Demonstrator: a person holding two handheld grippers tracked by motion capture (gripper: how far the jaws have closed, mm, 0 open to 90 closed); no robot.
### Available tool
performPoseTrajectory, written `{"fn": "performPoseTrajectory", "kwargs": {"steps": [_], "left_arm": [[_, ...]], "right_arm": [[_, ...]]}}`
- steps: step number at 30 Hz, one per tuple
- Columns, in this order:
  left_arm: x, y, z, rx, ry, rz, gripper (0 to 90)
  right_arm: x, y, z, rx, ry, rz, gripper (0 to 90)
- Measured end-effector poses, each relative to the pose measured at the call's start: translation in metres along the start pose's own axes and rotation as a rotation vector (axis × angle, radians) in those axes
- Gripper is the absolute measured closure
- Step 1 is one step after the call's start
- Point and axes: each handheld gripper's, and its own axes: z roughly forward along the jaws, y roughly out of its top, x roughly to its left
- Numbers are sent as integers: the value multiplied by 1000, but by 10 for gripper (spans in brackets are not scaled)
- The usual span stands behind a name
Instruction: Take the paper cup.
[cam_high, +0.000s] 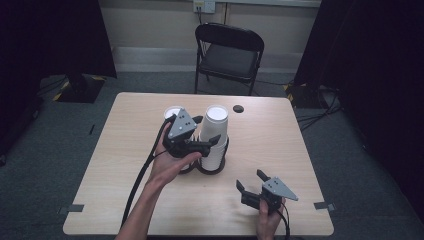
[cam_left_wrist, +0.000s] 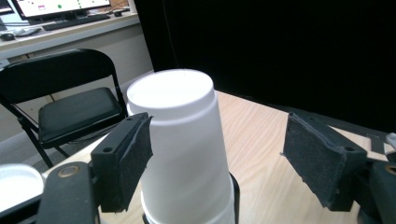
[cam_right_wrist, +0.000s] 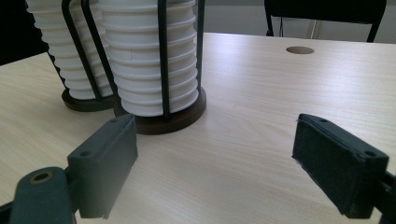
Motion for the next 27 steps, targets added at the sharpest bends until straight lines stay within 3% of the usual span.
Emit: {"fn": "performPoseTrajectory", "kwargs": {"steps": [9,12,16,20,22,27], "left_arm": [[14,23,12,10,-36,-29,188],[16,29,16,30,-22,-13,163],[22,36,24,45,-31,-39,159],[22,39,36,88,-49,-23,175],[24,38,44,112,-34,-28,218],[27,37,48,124,-22,-35,210]], "right_arm": [[0,0,-1,-6,8,1,136],[0,0,-1,-5,8,2,136],[0,0,-1,-7,6,-1,136],[0,0,-1,-5,11,0,136],[0,0,-1,-7,9,-1,136],[0,-1,-1,-12,9,-6,136]]}}
